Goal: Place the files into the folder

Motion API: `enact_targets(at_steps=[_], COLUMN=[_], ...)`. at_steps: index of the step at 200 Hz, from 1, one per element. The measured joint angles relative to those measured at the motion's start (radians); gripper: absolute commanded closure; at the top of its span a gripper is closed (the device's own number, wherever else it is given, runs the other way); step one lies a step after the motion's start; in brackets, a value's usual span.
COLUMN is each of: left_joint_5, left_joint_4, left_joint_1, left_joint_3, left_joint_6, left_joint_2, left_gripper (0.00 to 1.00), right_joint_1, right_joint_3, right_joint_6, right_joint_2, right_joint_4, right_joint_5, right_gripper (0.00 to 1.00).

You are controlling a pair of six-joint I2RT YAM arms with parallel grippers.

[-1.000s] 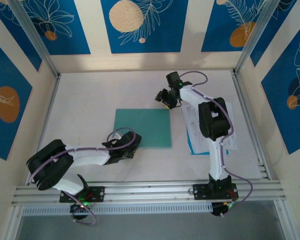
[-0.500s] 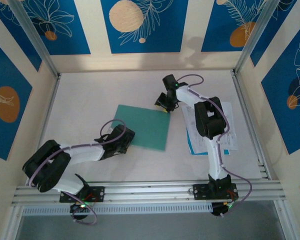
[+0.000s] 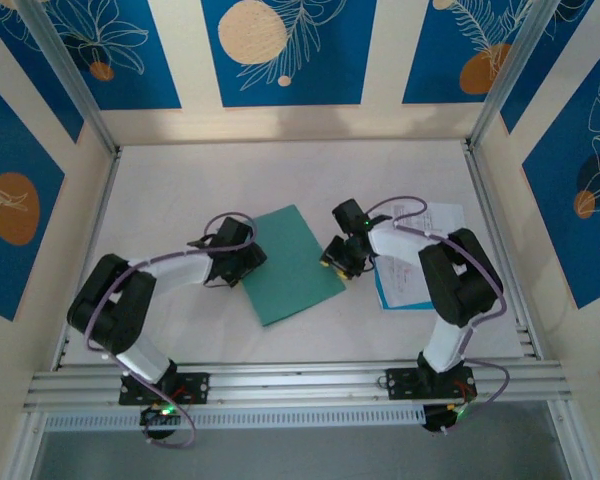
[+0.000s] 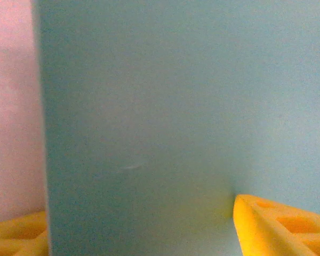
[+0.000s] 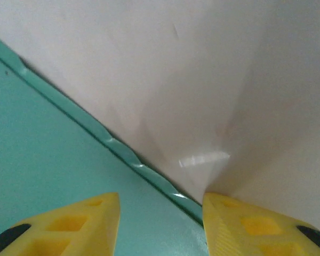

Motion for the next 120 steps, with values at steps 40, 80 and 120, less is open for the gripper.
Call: enact_targets(at_steps=[40,80,120], left_joint_5=[0.027,-0.01,-0.056], left_joint_4=[-0.062,0.014,-0.008], left_joint_1=[-0.001,-0.026,-0.207], left_joint_3=[0.047,0.045,0.042], left_joint_6=[0.078,0.149,0.099], left_joint_2=[0.015,-0.089,-0.234], left_gripper=[0.25,0.16,0.17], right_joint_1=[0.026,0.021,-0.045], right_joint_3=[-0.108,-0.156,-0.185], right_joint_6=[0.055,0.037,-0.024], right_joint_2=[-0.124,-0.338,-0.352], right_joint_4=[-0.039,-0.09,-0.072], right_joint_5=[0.009,0.033,0.012], right_gripper=[0.51,0.45,0.42])
